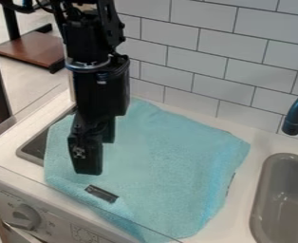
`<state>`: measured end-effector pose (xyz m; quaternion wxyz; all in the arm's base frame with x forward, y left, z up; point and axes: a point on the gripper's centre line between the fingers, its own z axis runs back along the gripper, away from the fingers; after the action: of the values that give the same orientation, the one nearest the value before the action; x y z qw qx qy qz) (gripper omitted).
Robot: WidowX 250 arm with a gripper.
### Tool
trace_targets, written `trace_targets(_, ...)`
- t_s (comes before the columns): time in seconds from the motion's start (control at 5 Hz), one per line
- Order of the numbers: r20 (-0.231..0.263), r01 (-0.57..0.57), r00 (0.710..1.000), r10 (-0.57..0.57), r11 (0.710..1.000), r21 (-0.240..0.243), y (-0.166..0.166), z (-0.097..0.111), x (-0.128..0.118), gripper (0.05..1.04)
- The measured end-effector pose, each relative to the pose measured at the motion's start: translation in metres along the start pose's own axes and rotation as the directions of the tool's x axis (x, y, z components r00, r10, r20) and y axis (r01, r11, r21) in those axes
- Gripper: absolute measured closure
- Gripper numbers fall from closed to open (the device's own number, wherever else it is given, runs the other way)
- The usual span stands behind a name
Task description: Fold the cloth from the left to the right
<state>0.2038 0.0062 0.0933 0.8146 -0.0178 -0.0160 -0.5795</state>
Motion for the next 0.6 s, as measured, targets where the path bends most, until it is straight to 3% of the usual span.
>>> trace_targets(0.2,0.005,-0.013,1.000,0.013,1.000,-0.020,-0.003,-0.002,-0.001,0.085)
trace_targets(0.4,0.069,-0.157,0.984,0.164,0.984,-0.087,-0.013,0.009,-0.012,0.085)
trace_targets(0.6,0.077,-0.207,0.974,0.213,0.975,-0.075,-0.011,0.012,-0.017,0.085)
